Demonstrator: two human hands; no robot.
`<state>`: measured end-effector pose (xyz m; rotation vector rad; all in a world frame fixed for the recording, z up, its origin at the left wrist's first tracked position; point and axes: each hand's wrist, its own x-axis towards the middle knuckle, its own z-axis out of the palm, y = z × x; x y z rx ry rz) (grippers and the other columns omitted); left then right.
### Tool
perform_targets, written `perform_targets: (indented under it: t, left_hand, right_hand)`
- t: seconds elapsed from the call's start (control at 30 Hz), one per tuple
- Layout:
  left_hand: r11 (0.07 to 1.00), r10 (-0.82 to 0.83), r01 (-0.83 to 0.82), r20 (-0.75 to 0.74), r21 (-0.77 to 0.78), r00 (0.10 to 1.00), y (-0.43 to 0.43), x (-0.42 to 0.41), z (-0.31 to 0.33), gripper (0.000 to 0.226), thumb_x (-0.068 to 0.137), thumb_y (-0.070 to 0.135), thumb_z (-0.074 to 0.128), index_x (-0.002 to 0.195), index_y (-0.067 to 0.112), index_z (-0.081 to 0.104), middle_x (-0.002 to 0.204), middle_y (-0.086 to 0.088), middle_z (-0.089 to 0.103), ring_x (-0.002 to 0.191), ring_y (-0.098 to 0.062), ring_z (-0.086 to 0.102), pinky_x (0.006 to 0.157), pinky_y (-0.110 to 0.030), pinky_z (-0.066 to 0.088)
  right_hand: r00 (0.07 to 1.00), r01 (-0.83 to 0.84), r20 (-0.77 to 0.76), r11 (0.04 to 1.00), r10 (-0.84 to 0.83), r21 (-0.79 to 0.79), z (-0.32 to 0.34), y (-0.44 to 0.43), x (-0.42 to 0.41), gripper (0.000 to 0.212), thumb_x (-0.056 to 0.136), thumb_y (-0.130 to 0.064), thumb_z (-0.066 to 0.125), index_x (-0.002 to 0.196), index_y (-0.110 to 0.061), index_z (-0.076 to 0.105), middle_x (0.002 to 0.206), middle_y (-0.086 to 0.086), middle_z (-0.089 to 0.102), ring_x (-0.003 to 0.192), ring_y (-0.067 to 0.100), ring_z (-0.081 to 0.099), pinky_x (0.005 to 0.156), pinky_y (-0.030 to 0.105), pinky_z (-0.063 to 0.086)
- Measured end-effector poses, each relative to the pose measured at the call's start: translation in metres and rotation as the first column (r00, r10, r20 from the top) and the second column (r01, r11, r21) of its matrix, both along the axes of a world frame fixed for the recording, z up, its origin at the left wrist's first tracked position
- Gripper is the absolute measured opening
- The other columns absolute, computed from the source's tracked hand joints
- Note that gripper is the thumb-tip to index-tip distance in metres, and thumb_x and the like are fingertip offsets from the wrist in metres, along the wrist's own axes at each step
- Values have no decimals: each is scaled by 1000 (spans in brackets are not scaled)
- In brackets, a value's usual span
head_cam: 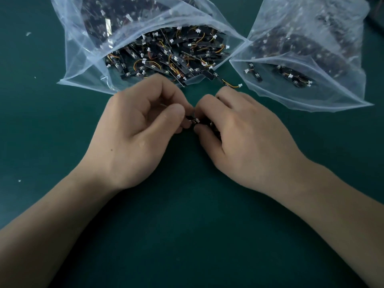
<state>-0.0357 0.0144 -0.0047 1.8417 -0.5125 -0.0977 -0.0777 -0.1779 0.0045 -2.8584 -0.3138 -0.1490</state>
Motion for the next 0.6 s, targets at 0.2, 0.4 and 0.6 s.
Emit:
perform_targets:
  t: [0.2, 0.4, 0.6]
  left_hand:
    - [997, -75, 75, 4, 14, 997, 5, 2, -2, 12, 97, 25, 57, 104, 25, 68, 99, -6, 78, 87, -42, 73, 78, -64, 58]
    - [999, 20, -20, 4, -38, 1000, 1, 1, -3, 14, 99, 21, 55, 102, 24, 68, 103, 0, 76, 93, -25, 78, 81, -53, 63]
    - [998, 54, -54, 5, 16, 999, 2, 0, -4, 14, 95, 27, 57, 101, 32, 69, 96, 0, 77, 92, -21, 78, 82, -57, 62]
  right_hand:
    - [1000, 15, 6, 1000, -15, 16, 1, -3, 0, 36, 97, -56, 55, 114, -25, 62, 100, -3, 53, 91, 25, 54, 68, 36, 38]
    - [999, -2, 46, 999, 0, 49, 0, -1, 2, 19, 103, -36, 56, 110, -21, 63, 96, -1, 53, 83, 26, 54, 65, 35, 36]
    - [995, 12, 100, 998, -6, -64, -1, 4, -5, 11, 102, -24, 65, 110, -18, 63, 100, 6, 53, 86, 30, 54, 65, 41, 44]
